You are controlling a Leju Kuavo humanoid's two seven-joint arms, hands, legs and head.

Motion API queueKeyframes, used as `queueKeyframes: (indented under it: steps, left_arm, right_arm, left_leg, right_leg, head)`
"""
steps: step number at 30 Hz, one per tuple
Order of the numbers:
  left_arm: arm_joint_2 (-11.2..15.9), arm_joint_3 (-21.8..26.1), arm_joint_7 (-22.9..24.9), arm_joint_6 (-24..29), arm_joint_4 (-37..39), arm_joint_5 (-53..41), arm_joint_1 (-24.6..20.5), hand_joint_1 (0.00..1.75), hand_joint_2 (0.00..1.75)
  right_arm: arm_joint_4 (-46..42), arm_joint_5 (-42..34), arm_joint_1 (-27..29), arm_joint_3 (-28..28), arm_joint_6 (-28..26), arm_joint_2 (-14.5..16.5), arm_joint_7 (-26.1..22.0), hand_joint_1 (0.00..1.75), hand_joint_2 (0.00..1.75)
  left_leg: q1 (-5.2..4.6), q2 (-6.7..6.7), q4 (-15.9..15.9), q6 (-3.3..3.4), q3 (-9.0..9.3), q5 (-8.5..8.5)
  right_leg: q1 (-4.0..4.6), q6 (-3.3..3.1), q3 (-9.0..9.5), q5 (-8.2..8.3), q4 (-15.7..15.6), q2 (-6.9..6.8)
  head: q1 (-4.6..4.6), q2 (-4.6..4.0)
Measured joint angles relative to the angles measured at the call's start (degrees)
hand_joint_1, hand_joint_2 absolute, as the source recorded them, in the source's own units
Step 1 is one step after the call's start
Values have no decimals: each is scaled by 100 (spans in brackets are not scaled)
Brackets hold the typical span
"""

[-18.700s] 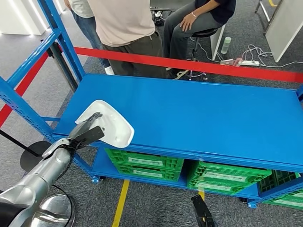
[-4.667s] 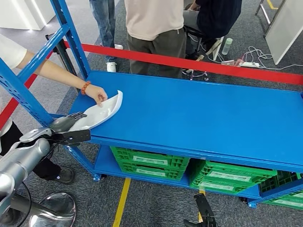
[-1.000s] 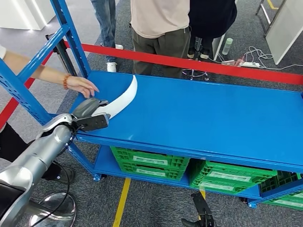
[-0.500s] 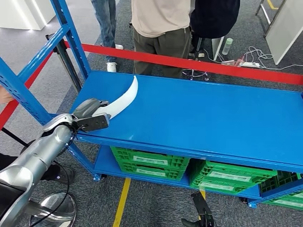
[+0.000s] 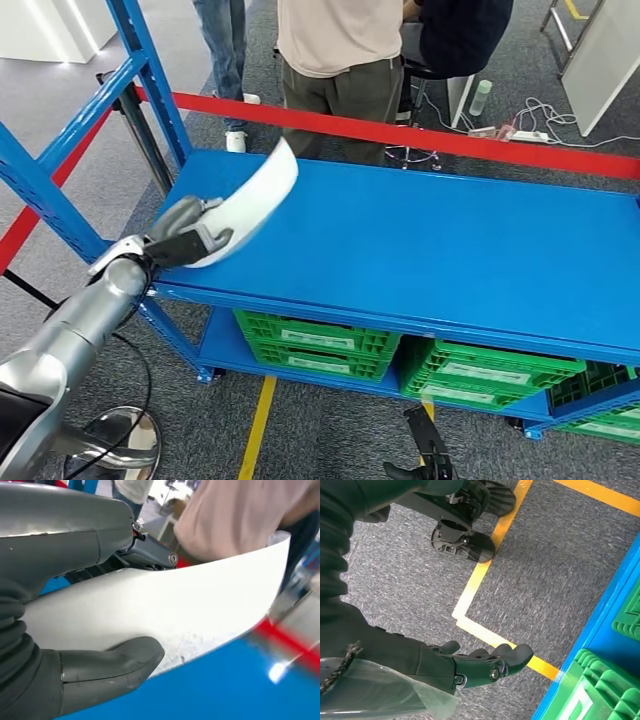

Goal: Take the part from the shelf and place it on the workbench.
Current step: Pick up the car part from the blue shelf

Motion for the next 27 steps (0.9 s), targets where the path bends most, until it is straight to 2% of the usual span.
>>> queueKeyframes:
  steps: [4,10,20,27]
  left_arm:
    - [-7,205,108,-105,-616,282,104,175,175]
    - [-2,498,-83,-116,-1270,609,376,175,175]
    - [81,1091,-283,-215,-2598,1122,980,175,175]
    - [82,1580,-471,-240,-3682,1517,1595,175,175]
  right_arm:
    - [0,-28,5,1,-14,0,-20,0,175]
    - [0,-81,10,-1,-55,0,-44,0,175]
    - [0,-175,53,-4,-109,0,-98,0,175]
    - [0,-240,79,-11,-176,-3,-143,0,175]
  left_leg:
    - [-1,0,0,1,-1,-1]
    - [-1,0,0,1,-1,-2]
    - [0,1,0,0,-1,-2]
    - [0,2,0,0,-1,-5]
  right_leg:
    - [0,0,1,0,0,3]
    - [-1,0,0,0,0,4]
    - [1,-1,-1,-2,0,4]
    - [0,0,-1,-3,-1,4]
  head:
    - [0,-1]
    - [0,-1]
    - [-1,-1]
    - [1,-1]
